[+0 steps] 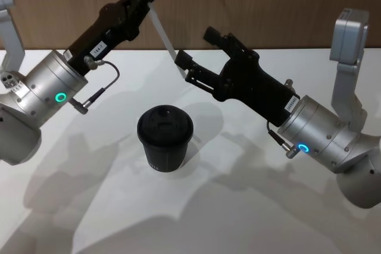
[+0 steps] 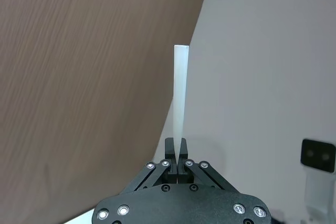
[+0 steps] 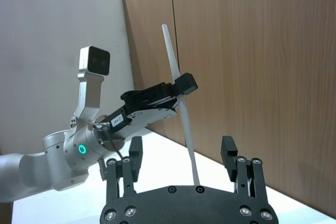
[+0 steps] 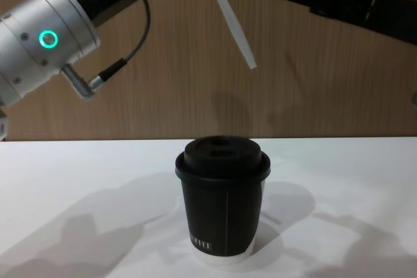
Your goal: Pick up the straw with one hand, pass it to the other hand, and insert it into the cup.
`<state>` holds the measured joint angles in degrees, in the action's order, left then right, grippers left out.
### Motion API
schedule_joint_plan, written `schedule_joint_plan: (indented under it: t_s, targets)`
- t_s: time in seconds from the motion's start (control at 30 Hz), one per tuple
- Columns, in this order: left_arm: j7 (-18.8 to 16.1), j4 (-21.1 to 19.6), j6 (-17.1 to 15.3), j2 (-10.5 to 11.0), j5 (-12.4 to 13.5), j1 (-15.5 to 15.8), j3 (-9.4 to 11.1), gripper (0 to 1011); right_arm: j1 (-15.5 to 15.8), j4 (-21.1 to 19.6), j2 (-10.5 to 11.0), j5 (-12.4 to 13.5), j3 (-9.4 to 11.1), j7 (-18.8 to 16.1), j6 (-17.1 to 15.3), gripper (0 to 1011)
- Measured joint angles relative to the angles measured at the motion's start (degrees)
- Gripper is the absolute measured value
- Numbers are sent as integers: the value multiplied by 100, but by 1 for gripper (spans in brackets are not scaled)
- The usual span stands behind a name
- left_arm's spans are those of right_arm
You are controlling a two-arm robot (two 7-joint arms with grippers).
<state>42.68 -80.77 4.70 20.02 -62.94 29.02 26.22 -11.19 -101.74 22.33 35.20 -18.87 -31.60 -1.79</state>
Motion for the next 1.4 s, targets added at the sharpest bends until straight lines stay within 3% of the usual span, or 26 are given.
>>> schedule_joint_plan:
  t_s: [0.13, 0.5, 1.4]
  targets:
    - [-137, -124, 6, 143, 231, -2, 29, 2, 0, 0, 0, 0, 0, 0, 0, 1000]
    - [-476, -387, -74, 457, 739, -20, 102, 2, 0, 0, 0, 0, 0, 0, 0, 1001]
    - [-557, -401, -315, 612, 889, -186, 129, 2, 0, 0, 0, 0, 0, 0, 0, 1001]
